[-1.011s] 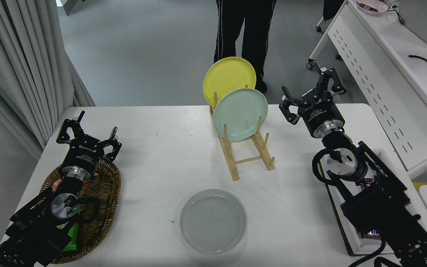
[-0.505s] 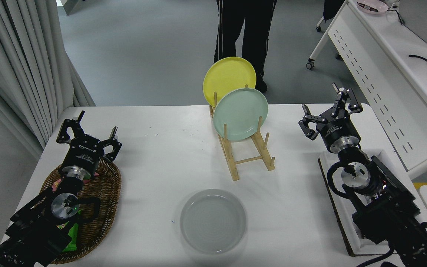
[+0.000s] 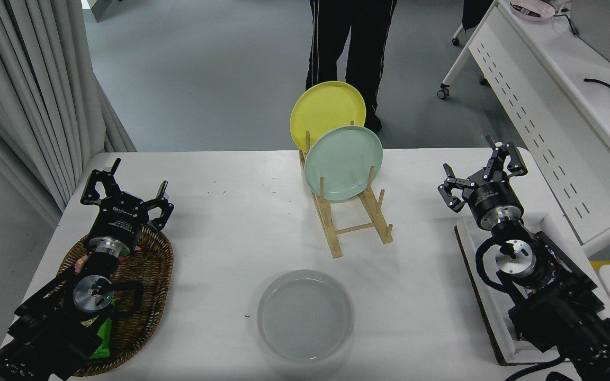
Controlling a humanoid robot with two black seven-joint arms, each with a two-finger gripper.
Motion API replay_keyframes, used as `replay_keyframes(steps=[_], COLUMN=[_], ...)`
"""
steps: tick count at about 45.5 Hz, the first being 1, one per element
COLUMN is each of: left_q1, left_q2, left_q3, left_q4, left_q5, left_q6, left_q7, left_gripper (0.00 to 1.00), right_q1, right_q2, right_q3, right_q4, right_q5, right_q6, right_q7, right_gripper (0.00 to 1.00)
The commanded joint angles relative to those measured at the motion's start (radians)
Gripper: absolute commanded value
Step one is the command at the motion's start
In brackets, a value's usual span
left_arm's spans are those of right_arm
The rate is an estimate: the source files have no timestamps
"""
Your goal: Place the plate on the table
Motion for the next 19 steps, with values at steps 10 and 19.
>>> replay_keyframes(steps=[10, 19], left_q1=[0.000, 0.000], left_q2=[0.000, 0.000], left_q3=[0.000, 0.000], left_q4=[0.000, 0.000], left_q5=[0.000, 0.000], left_q6=[0.000, 0.000], left_q7=[0.000, 0.000], left_gripper=[1.00, 1.00], right_q1=[-0.021, -0.021], right_q2=[0.025, 0.033], right_q3=[-0.004, -0.002], right_q4=[-0.012, -0.014], right_q5=[0.045, 0.046], right_q6=[0.039, 0.037], right_q7=[0.000, 0.000], right_gripper=[1.00, 1.00])
